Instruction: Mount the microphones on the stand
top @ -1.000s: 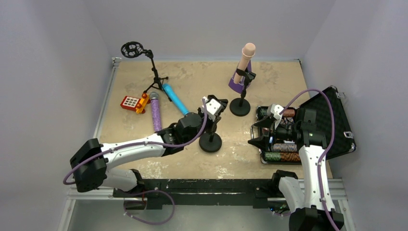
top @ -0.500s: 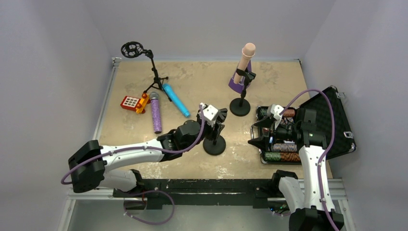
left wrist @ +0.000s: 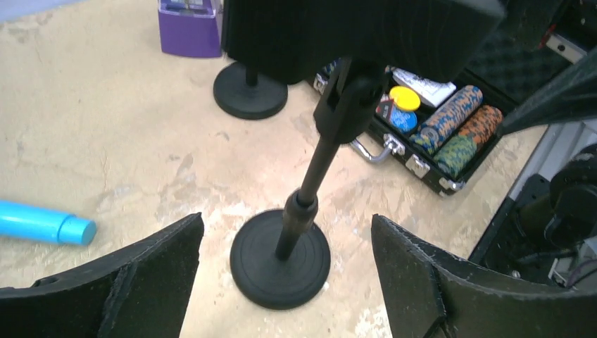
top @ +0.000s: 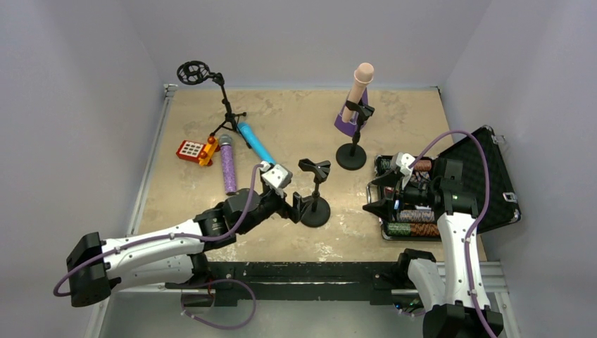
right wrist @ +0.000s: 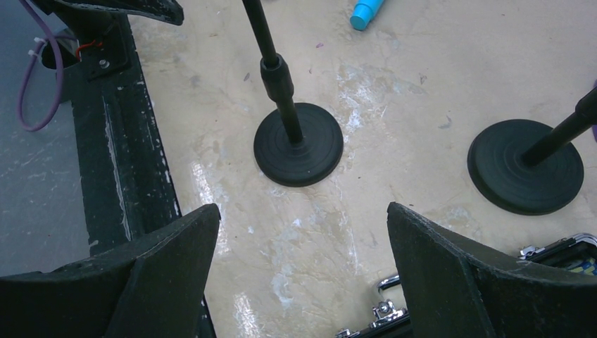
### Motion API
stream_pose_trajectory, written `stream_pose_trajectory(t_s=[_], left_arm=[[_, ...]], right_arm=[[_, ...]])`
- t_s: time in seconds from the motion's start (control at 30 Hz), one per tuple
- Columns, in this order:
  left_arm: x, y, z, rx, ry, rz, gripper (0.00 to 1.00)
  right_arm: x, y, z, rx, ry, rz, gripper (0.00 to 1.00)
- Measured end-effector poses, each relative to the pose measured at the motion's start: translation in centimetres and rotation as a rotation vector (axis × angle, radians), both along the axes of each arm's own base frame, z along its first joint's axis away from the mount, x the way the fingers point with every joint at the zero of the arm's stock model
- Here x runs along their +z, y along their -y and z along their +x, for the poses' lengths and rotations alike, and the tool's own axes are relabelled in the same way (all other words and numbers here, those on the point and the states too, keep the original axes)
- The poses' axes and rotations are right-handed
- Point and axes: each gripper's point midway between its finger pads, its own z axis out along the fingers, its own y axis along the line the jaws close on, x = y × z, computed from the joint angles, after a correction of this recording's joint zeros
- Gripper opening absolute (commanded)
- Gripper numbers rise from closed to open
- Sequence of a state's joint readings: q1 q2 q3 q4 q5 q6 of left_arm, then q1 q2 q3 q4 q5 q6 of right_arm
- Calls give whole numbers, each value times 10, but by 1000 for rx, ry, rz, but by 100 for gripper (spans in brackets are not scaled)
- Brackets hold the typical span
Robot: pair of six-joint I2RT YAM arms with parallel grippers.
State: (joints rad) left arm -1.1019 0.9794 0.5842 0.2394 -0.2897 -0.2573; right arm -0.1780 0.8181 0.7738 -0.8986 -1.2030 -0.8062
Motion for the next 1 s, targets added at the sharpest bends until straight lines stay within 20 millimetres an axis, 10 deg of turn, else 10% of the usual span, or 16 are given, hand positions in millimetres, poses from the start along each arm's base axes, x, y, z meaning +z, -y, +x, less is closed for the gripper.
stream_pose_trajectory(t_s=[0.43, 1.0], left_arm=[[-23, -57, -20, 69, -93, 27, 100], [-54, -131, 9, 348, -259, 131, 100]], right_arm=[[-1, 1, 1, -2, 4, -7, 93], [-2, 1, 1, -2, -3, -7, 93]])
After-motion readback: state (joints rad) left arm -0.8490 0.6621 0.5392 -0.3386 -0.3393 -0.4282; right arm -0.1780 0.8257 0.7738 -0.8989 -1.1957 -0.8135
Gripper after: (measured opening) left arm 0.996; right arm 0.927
